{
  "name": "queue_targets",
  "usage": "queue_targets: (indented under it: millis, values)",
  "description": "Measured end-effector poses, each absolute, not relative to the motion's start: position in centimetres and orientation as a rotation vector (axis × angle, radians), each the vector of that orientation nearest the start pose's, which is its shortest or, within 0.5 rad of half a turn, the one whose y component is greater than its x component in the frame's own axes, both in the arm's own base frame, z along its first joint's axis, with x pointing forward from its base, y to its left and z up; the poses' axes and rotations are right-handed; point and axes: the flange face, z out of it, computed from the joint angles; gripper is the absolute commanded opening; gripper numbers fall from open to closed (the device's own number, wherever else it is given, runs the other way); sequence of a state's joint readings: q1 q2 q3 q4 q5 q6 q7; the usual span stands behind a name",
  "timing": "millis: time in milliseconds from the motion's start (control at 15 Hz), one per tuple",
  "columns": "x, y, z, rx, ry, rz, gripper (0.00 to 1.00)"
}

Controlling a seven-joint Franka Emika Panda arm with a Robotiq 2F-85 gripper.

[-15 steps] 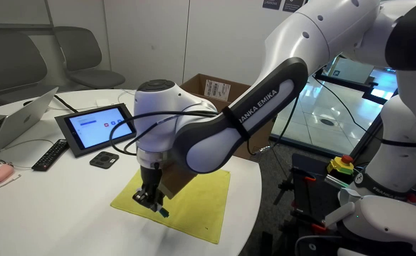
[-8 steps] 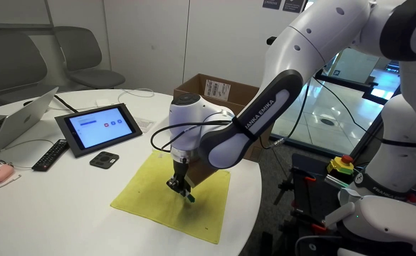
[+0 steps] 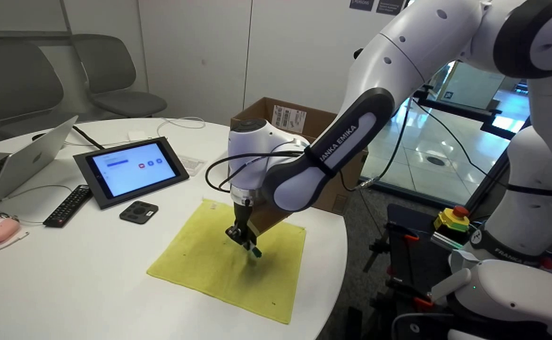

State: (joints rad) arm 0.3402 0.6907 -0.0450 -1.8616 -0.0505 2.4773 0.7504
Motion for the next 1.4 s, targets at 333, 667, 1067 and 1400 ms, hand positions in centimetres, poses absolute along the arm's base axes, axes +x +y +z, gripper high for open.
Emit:
queue_targets:
  millis: [333,667,1067,1400]
  values:
    - [60.0,17.9,13.7,-3.297,0.488,0.213,0.07]
    - [61.3,18.1,13.0,-3.352,0.408,0.211,0.08]
    - [61.7,18.2,11.4,-3.359,0.401,0.221,0.72]
    - [61.5,18.2,10.9,-3.361,0.401,0.233,1.00]
